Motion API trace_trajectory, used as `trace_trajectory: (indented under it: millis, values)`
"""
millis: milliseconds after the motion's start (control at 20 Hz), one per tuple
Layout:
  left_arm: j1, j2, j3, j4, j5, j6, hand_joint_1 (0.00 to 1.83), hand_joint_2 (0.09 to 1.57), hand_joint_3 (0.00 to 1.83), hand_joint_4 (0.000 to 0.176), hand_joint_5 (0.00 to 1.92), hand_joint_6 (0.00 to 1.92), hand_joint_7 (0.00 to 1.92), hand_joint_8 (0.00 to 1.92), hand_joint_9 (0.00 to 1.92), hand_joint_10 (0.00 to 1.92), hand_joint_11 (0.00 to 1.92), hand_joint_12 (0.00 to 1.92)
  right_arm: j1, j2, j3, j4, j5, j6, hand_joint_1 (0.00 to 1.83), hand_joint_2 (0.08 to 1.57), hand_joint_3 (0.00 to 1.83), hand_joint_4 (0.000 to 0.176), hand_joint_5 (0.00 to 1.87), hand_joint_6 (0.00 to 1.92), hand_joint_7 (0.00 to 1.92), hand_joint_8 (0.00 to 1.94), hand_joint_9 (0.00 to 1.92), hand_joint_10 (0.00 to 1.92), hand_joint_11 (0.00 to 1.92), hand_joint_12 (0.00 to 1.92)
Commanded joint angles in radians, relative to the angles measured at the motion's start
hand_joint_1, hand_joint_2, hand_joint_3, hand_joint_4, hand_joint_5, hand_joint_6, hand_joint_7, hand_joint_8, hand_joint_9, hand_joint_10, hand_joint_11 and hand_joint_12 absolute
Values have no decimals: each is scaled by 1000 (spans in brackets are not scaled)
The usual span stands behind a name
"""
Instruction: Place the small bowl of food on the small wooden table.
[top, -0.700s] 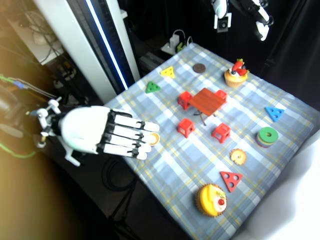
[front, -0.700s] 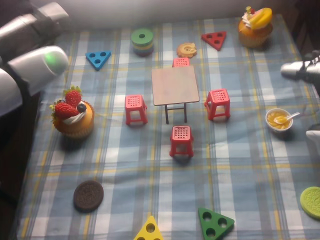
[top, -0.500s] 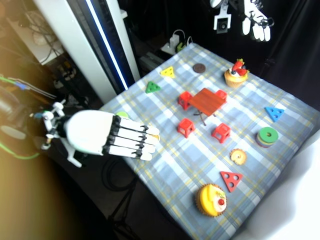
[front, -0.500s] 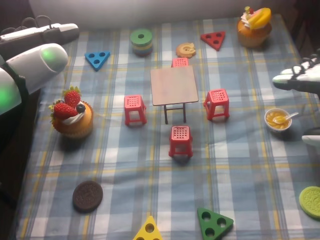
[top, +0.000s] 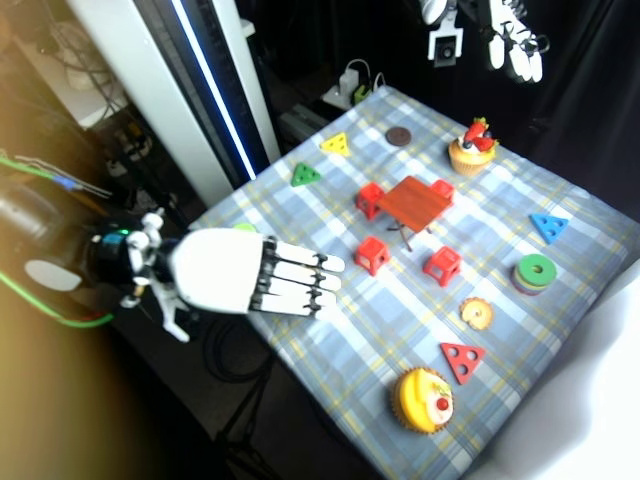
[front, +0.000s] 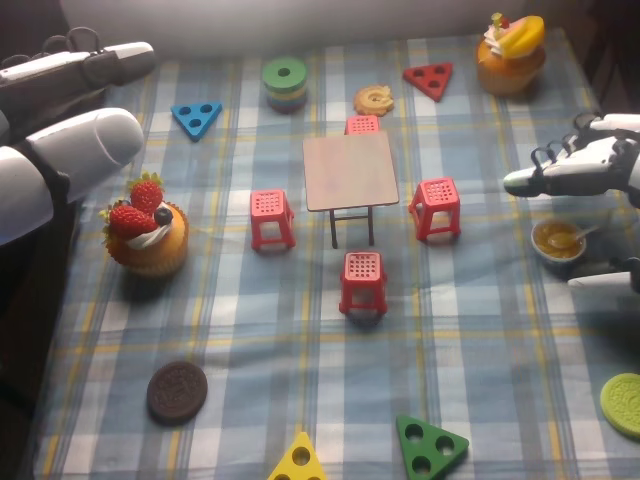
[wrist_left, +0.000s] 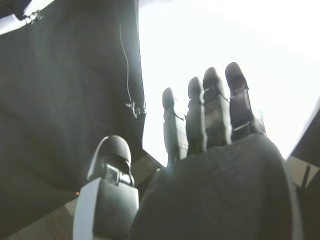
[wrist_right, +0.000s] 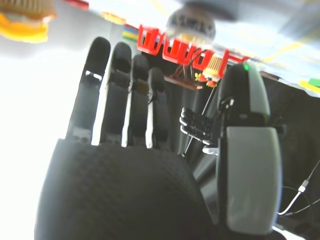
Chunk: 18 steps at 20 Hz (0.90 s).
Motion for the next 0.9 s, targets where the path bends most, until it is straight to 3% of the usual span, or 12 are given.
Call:
trace_trajectory:
  millis: [0, 250, 300, 350, 450, 500, 650, 700, 750, 800, 850]
  values:
    - [-13, -3, 5, 9, -119, -6, 205, 1205, 0, 102, 425, 1, 296, 1, 255, 2, 0, 407, 14, -2, 9, 14, 77, 10, 808, 991, 0, 0, 558, 0, 717, 1, 696, 4, 313, 790]
    - [-13, -2, 9, 9, -110, -7, 369, 1169, 0, 132, 359, 0, 273, 0, 265, 2, 0, 480, 29, -24, 31, -2, 28, 15, 814, 1003, 0, 0, 703, 10, 751, 3, 729, 5, 311, 925]
    - [-13, -2, 9, 9, -111, -8, 405, 1161, 0, 128, 356, 0, 273, 1, 268, 3, 0, 494, 31, -26, 33, -4, 22, 15, 821, 1020, 0, 0, 714, 4, 753, 1, 732, 4, 273, 997]
    - [-13, -2, 9, 9, -111, -9, 436, 1150, 0, 134, 352, 1, 280, 3, 275, 5, 0, 504, 33, -28, 34, -5, 18, 15, 840, 1033, 1, 0, 737, 4, 762, 2, 747, 7, 286, 1047]
    - [-13, -2, 9, 9, -111, -10, 497, 1127, 0, 114, 387, 12, 299, 7, 276, 3, 0, 501, 36, -32, 38, -7, 11, 15, 932, 1045, 0, 0, 726, 1, 816, 4, 805, 12, 407, 898]
    - [-13, -2, 10, 10, -110, -10, 499, 1122, 0, 113, 389, 6, 303, 4, 273, 1, 0, 477, 39, -34, 40, -7, 8, 15, 1004, 1064, 5, 0, 744, 7, 835, 9, 823, 17, 439, 899]
    - [-13, -2, 9, 10, -109, -11, 429, 1138, 4, 133, 369, 0, 303, 0, 288, 4, 0, 480, 42, -34, 42, -7, 5, 15, 1113, 1071, 0, 0, 875, 13, 952, 13, 916, 26, 397, 1106]
    - [-13, -2, 9, 10, -109, -11, 446, 1135, 2, 126, 364, 0, 308, 2, 284, 2, 0, 476, 43, -34, 43, -7, 5, 15, 1116, 1061, 0, 0, 875, 9, 1005, 31, 972, 48, 462, 1149]
    - [-13, -2, 9, 10, -109, -11, 468, 1127, 0, 98, 405, 13, 314, 3, 281, 1, 0, 469, 44, -33, 44, -7, 5, 15, 1305, 1076, 1, 0, 891, 6, 1026, 737, 1034, 105, 501, 1290]
    - [-13, -2, 9, 10, -108, -12, 469, 1130, 0, 93, 406, 6, 307, 1, 270, 1, 0, 439, 45, -33, 44, -7, 5, 15, 1269, 1118, 0, 0, 842, 821, 1067, 946, 1068, 169, 545, 1381]
    - [-13, -2, 9, 10, -108, -12, 482, 1128, 0, 96, 394, 2, 311, 1, 267, 1, 0, 405, 48, -33, 44, -7, 5, 15, 1258, 1135, 0, 0, 809, 1022, 1055, 1027, 1033, 312, 560, 1415]
